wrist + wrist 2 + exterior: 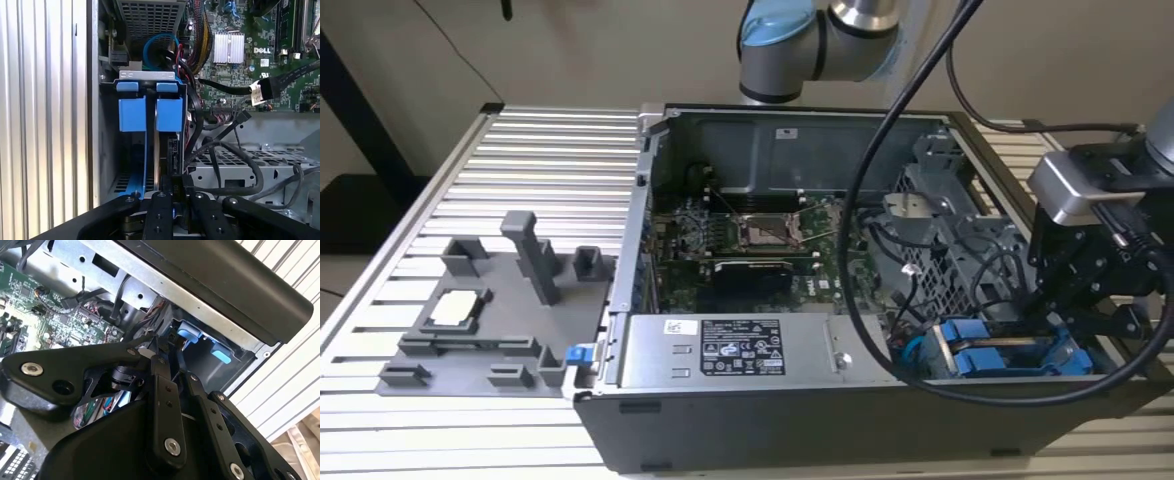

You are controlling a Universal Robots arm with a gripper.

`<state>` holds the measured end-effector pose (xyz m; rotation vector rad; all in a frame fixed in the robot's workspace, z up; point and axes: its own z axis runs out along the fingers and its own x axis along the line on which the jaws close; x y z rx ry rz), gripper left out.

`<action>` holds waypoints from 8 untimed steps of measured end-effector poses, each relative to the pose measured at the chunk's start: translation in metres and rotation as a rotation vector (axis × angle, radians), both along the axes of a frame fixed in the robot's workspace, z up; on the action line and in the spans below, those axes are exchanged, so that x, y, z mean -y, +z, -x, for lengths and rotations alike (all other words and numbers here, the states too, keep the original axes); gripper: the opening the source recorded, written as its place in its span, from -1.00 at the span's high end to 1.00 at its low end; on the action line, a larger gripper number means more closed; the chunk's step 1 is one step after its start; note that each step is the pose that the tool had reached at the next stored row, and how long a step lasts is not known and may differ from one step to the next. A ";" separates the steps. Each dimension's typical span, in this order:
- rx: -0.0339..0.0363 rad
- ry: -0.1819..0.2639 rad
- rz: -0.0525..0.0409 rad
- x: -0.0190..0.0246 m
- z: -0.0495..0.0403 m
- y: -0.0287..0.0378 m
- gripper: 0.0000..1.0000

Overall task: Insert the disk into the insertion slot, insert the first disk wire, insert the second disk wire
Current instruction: 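Insert the first disk wire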

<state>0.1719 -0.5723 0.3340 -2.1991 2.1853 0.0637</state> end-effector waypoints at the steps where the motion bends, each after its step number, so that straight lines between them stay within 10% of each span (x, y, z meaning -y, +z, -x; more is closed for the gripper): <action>1: 0.0000 0.000 0.0000 0.0000 0.0000 -0.0003 0.62; 8: -0.0001 0.000 -0.0013 0.0000 0.0000 -0.0015 0.59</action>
